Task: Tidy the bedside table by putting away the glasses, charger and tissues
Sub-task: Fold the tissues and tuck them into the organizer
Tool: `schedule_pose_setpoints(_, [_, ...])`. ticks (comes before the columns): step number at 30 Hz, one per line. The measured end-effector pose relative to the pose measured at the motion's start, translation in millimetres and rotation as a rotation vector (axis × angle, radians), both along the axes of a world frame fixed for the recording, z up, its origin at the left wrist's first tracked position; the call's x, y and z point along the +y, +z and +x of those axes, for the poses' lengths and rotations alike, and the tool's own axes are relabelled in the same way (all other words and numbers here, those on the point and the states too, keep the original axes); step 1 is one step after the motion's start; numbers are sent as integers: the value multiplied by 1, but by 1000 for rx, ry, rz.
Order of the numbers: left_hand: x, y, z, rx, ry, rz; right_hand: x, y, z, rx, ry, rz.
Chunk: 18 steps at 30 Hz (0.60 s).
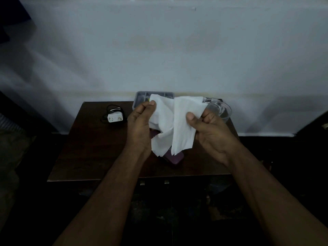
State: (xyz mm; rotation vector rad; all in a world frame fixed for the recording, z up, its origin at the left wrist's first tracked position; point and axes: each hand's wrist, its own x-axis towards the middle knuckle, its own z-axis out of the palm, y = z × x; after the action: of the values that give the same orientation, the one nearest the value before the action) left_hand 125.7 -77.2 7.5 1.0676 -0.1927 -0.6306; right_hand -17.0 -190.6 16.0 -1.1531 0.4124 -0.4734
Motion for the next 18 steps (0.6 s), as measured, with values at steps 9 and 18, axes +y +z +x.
schedule_pose_setpoints(9, [-3, -3, 2, -61, 47, 62, -7, 6, 2, -108, -207, 361])
schedule_pose_setpoints(18, [-3, -8, 6, -74, 106, 226, -8, 0, 7, -52, -392, 313])
